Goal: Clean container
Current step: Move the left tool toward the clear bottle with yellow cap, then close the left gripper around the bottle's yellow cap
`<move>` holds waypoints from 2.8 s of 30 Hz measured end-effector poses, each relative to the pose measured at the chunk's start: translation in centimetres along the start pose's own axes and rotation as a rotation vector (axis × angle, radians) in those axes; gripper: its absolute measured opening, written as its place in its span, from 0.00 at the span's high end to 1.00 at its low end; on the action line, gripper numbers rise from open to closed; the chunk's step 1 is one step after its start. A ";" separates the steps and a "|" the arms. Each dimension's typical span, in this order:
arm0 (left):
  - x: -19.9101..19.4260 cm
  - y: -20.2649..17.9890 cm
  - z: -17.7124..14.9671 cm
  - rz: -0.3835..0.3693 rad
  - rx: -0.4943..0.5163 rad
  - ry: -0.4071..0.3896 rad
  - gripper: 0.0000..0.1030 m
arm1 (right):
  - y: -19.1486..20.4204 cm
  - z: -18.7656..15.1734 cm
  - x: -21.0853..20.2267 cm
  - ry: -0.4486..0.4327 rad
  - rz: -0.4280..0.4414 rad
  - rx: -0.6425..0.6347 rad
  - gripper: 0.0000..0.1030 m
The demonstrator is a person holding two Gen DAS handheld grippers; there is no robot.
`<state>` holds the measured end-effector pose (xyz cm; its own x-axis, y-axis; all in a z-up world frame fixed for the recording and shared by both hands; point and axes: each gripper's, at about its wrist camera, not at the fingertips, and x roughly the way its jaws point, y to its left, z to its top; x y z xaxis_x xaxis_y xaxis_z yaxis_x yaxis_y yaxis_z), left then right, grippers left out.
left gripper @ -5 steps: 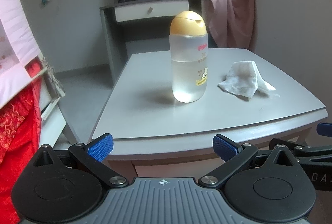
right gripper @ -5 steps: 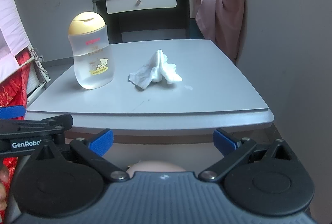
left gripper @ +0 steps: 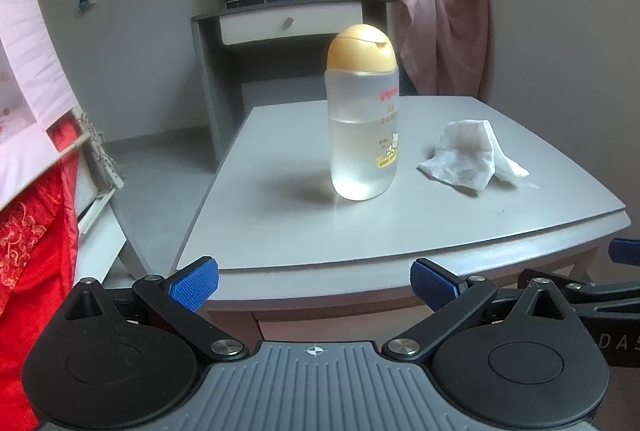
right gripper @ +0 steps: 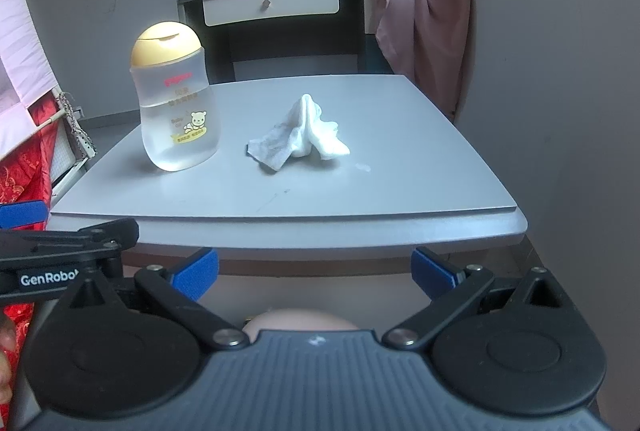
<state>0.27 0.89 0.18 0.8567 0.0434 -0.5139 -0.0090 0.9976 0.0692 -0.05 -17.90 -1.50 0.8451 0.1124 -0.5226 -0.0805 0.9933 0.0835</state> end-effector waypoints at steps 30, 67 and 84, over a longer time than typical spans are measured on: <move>1.5 0.1 3.3 -0.065 -0.009 -0.121 0.00 | 0.0 0.4 0.5 0.004 -0.015 -0.002 0.00; 7.9 -1.4 11.3 -0.184 0.053 -0.311 0.32 | -0.3 1.4 3.1 0.028 -0.015 0.018 0.00; 9.2 0.0 12.0 -0.280 0.030 -0.243 0.55 | -3.5 4.5 1.3 -0.215 0.089 0.040 0.04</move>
<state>14.31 0.65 5.70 0.9213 -0.2491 -0.2987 0.2555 0.9666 -0.0181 3.71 -21.36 1.31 0.9290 0.1865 -0.3195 -0.1421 0.9773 0.1571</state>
